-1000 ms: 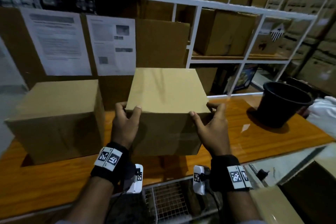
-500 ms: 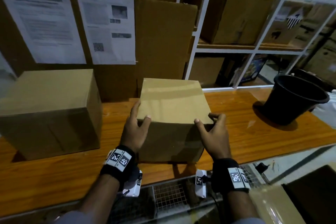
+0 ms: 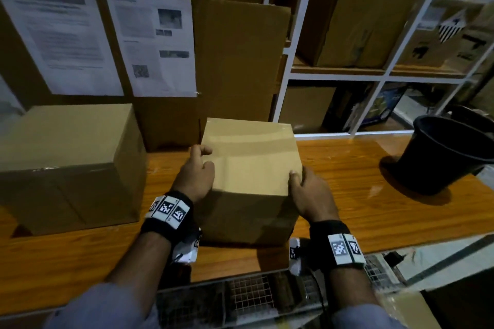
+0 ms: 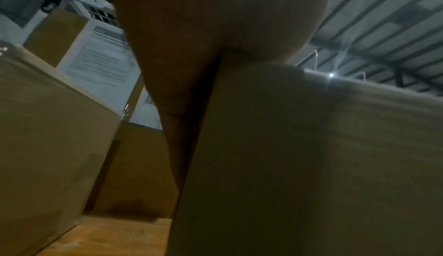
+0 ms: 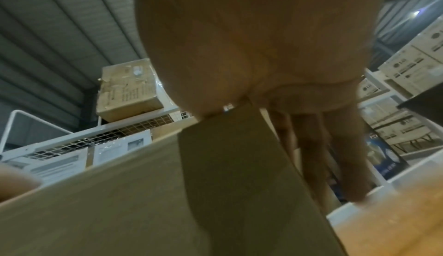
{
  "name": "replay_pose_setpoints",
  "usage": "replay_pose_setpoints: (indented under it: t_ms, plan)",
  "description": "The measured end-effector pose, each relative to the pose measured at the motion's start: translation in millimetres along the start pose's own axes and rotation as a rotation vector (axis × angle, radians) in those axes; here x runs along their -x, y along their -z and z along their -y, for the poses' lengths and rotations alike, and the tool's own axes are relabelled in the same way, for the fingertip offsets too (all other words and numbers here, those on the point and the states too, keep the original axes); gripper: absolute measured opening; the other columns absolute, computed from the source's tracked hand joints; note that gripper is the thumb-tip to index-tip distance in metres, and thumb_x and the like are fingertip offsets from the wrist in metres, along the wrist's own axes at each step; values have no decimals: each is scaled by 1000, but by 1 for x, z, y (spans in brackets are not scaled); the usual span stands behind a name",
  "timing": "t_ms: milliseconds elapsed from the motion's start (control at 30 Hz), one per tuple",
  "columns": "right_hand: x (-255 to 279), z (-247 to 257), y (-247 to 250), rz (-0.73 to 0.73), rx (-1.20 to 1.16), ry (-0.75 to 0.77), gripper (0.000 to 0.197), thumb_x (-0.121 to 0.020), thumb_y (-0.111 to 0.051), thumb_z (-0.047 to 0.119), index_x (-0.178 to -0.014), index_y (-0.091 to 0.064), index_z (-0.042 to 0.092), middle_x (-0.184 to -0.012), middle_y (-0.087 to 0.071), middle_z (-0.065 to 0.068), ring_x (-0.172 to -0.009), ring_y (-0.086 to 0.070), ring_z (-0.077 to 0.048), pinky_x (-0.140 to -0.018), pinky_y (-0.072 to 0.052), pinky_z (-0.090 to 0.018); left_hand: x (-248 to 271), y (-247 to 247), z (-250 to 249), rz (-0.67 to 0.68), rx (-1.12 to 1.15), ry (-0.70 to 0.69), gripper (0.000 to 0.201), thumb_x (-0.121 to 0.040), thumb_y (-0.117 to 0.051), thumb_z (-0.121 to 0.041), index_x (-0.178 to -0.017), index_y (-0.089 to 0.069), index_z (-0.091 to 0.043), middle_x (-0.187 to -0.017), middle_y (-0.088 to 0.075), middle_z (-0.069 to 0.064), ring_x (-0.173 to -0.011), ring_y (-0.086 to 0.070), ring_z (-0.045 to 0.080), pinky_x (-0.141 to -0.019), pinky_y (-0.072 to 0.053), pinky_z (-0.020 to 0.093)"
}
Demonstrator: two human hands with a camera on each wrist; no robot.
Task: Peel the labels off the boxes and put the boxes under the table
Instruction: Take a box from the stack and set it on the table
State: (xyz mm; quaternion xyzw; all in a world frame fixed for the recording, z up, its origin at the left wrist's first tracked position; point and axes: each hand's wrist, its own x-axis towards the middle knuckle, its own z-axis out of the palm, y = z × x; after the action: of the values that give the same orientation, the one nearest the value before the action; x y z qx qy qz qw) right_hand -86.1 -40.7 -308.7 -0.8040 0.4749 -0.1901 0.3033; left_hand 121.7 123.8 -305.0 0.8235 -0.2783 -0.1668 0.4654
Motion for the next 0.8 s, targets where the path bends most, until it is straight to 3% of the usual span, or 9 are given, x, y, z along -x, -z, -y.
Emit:
replay_pose_setpoints:
  t_ms: [67,167,267,500,600,700,800]
  plan:
    - [0,-2,-2,30,-69,-29,51,-106,-35,63,-132,-54,24,-117,-63,-5,-105,-60,-24,-83,-54,-41,-3,-5,4,1,-33,-52,48,-108,-47,-34,-153,-31,-32,-135,-60,6,-100,-64,20,-83,-58,39]
    - [5,-1,-2,35,-189,-27,49,-106,-38,62,-134,-55,26,-115,-63,1,-106,-61,-21,-83,-55,-40,-8,-5,14,29,-78,-76,73,-99,-46,-65,-162,-17,-42,-157,-48,2,-136,-53,29,-109,-49,49]
    - [9,1,-2,30,-276,-11,45,-109,-40,53,-142,-51,26,-116,-60,5,-110,-59,-19,-87,-53,-38,-11,-5,20,40,-116,-81,70,-100,-44,-66,-162,-18,-45,-164,-39,1,-147,-42,30,-117,-41,52]
    - [12,0,-5,19,-329,32,46,-110,-40,47,-152,-42,26,-132,-62,-3,-120,-59,-23,-98,-53,-42,-9,-4,28,50,-178,-119,69,-96,-39,-73,-159,-20,-53,-166,-35,1,-151,-36,30,-118,-38,55]
    - [13,0,-5,27,-325,53,45,-110,-40,47,-150,-43,26,-131,-63,-3,-119,-60,-23,-93,-54,-41,-5,-2,31,47,-159,-139,74,-91,-36,-80,-158,-18,-54,-167,-34,1,-151,-35,29,-119,-38,54]
    - [15,1,-4,32,-325,95,41,-111,-41,42,-148,-46,25,-128,-63,0,-114,-60,-18,-84,-49,-33,-3,3,34,40,-139,-122,65,-100,-42,-69,-159,-19,-54,-167,-33,0,-151,-35,28,-120,-36,50]
    - [20,8,-3,34,-328,159,36,-110,-43,40,-143,-48,27,-126,-63,2,-116,-60,-19,-91,-53,-37,1,13,39,27,-57,-130,62,-101,-46,-65,-158,-25,-54,-167,-33,-3,-151,-35,24,-121,-34,43]
